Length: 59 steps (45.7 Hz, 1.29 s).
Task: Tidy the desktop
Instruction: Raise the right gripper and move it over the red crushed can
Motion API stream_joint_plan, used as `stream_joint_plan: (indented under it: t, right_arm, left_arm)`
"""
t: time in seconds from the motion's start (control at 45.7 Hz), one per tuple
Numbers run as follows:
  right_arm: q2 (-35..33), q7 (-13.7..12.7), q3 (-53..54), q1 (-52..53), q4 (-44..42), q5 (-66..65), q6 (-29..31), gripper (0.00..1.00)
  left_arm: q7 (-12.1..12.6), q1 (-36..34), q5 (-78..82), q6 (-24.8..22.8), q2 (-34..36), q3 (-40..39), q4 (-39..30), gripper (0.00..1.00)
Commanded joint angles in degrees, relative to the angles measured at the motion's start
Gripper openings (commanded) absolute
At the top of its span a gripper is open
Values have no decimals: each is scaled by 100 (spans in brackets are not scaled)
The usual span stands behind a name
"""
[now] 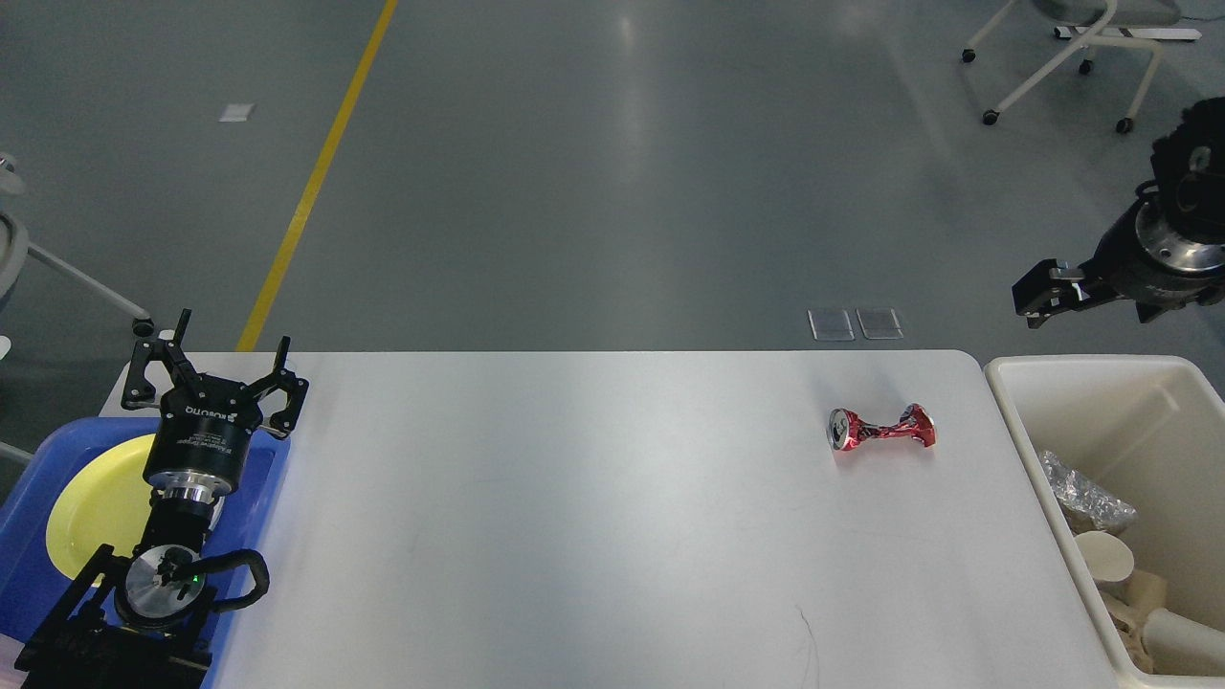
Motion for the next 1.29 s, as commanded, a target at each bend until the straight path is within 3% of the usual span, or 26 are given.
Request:
stream_joint_plan:
  t: [0.0,0.219,0.394,0.984,1.269]
  right_arm:
    - [400,-1,-450,1157,754,1064,582,100]
    - [717,-1,-750,2819,2406,1796,1083,100]
    - [629,-1,-767,3224,3216,1805,1251,100]
    - [620,8,-776,2908,2786,1962,1093,100]
    - [603,-71,-1013,1530,1012,3806,1101,100]
  left_arm:
    - [0,0,0,-8,0,2,0,96]
    - [0,0,0,-8,0,2,0,96]
    - [0,0,0,0,0,-7,0,96]
    - [0,0,0,0,0,2,0,96]
    - [0,0,0,-8,0,2,0,96]
